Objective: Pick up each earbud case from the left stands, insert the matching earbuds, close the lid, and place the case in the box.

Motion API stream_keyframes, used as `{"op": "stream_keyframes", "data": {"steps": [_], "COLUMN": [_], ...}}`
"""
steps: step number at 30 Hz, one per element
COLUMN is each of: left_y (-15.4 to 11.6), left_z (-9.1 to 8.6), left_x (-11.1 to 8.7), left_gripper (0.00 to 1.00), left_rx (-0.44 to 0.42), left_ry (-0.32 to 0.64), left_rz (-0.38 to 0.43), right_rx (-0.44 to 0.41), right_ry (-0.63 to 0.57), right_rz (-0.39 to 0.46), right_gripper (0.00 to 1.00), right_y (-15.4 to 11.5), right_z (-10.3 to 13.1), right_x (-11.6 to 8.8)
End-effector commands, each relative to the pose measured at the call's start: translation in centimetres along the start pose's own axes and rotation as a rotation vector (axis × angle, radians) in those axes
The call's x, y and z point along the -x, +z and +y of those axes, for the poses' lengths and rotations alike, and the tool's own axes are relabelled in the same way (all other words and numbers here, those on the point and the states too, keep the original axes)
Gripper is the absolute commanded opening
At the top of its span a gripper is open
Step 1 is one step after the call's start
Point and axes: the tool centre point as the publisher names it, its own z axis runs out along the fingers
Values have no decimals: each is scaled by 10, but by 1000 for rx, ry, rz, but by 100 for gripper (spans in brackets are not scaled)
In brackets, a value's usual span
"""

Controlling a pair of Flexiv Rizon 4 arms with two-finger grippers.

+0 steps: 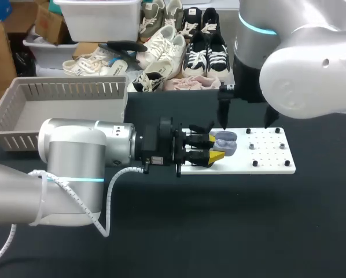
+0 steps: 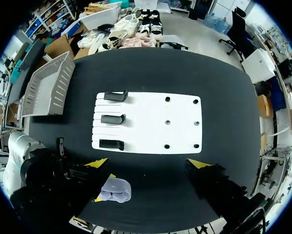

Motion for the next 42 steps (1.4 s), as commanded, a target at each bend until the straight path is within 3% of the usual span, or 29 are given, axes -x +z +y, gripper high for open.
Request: {"op": "stream_keyframes", "data": {"steps": [1,14,23,33,42], "left_y": [0,0,0,-48,-112], "left_z": [-1,-1,-1,-6,-2], "left_x": [0,0,0,27,44], "left_gripper": [0,0,0,0,0], "left_rx": [6,6,6,97,276], "left_ry": [1,1,1,-48,-33], "left_rz": [-1,-1,-1,-91,-24], "right_rx": [9,48,37,59,59], "right_ry": [0,-24,-34,-47,-47], "right_rz": [7,14,-116,-155,-155], "right_gripper": [100,100,100,100,100], "right_y": [4,-5,-19,-26,-26], "right_z": [-3,3,-10,-13,-13], "right_x": [-6,-35,-38,-44,-44]}}
